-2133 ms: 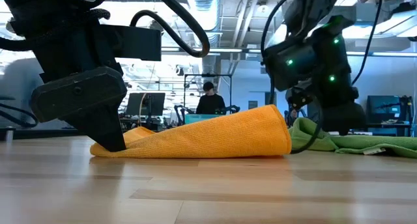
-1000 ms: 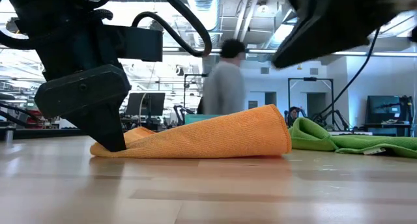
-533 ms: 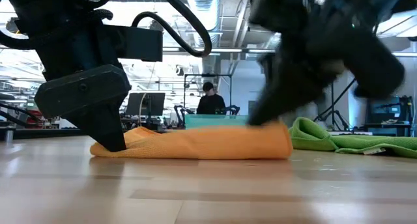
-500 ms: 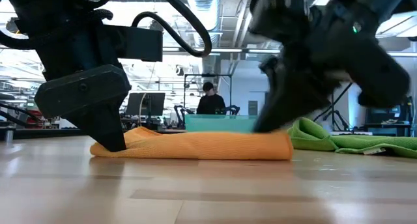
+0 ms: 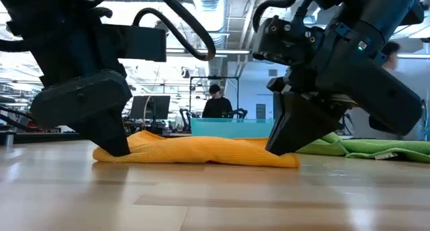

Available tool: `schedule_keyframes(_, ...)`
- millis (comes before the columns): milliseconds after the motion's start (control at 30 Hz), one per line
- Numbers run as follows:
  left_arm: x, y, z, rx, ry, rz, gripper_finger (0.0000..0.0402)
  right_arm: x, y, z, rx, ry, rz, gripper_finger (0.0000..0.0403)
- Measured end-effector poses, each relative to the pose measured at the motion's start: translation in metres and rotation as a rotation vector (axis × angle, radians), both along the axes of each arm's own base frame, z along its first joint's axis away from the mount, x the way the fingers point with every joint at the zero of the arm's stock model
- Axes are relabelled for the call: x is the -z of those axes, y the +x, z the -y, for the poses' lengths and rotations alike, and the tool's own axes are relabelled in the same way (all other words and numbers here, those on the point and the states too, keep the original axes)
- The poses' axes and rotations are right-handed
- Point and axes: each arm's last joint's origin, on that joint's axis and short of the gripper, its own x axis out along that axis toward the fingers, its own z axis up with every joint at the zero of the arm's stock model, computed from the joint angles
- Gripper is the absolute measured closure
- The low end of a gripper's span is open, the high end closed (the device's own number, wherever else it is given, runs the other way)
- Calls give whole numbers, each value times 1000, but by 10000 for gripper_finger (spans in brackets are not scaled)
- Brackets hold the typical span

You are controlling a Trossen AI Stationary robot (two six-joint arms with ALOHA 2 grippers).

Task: Roll microfiber towels into tight, uniform cylinder then place into a basket
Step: Roll the orange microfiber towel

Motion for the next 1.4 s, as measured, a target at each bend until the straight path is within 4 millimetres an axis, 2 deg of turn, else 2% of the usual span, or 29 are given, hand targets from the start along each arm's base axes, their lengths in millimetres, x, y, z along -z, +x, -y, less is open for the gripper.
schedule_keyframes(533, -4, -13, 16, 43, 27, 5, 359, 1, -1, 0, -3, 2, -9, 395)
schedule_keyframes(800, -29, -14, 23, 45, 119, 66, 359, 1, -1, 0, -4, 4, -10, 394)
schedule_keyframes(967, -43, -6, 33, 110, 176, 184, 359, 1, -1, 0, -6, 6, -10, 393)
schedule_keyframes(1133, -37, 13, 41, 303, 139, 222, 359, 1, -1, 0, -6, 7, -10, 393)
schedule_keyframes(1233, -35, 24, 36, 366, 119, 223, 359, 1, -1, 0, -6, 6, -10, 394)
schedule_keyframes(1400, -27, 35, 14, 347, 120, 202, 359, 1, -1, 0, -7, 8, -10, 393)
